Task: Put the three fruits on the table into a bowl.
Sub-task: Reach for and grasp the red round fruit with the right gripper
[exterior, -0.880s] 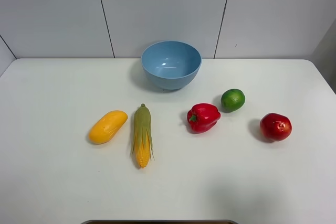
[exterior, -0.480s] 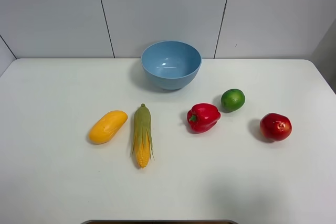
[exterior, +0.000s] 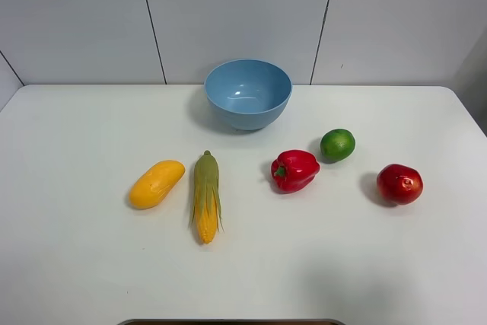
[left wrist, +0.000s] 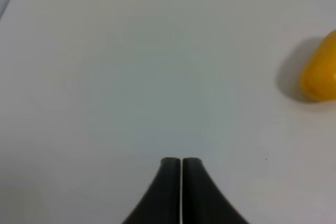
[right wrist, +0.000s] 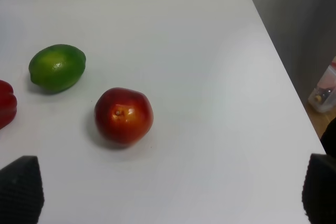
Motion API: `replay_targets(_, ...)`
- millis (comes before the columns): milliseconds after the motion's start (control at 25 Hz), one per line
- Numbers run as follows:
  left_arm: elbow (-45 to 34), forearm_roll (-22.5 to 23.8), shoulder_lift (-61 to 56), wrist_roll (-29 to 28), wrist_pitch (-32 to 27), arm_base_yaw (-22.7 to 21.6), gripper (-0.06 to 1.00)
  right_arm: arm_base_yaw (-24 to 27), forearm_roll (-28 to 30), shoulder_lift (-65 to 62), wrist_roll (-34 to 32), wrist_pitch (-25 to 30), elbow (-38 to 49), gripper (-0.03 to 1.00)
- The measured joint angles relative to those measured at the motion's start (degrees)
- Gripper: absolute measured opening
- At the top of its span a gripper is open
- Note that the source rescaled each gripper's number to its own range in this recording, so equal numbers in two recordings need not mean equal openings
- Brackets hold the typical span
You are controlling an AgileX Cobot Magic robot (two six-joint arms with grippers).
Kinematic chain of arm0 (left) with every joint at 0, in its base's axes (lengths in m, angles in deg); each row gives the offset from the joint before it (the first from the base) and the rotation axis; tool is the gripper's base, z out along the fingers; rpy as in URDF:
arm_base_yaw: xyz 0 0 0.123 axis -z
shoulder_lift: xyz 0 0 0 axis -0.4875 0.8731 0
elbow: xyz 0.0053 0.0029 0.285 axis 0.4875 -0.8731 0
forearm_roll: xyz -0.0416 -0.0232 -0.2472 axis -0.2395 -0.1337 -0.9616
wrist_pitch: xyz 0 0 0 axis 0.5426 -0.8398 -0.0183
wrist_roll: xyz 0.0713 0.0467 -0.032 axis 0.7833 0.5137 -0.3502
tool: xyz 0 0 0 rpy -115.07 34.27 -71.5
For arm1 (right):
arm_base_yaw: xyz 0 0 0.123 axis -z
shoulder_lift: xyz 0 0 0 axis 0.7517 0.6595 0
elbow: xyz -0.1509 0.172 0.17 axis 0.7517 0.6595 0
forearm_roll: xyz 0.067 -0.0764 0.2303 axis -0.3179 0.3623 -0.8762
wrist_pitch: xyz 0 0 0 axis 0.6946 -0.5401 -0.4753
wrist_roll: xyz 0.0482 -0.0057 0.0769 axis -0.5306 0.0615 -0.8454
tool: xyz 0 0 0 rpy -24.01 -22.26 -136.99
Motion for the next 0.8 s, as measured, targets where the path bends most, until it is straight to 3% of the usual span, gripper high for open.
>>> replay_targets(480,0.00,0.00,0.00,0.00,0.00,0.00,0.00,0.00,0.17,2.71,-0.25,-0.22,-8.19,1.00)
replay_targets(800,0.00,0.00,0.00,0.00,0.00,0.00,0.00,0.00,0.31,17.47,-1.24,1.75,-20.00,1.00)
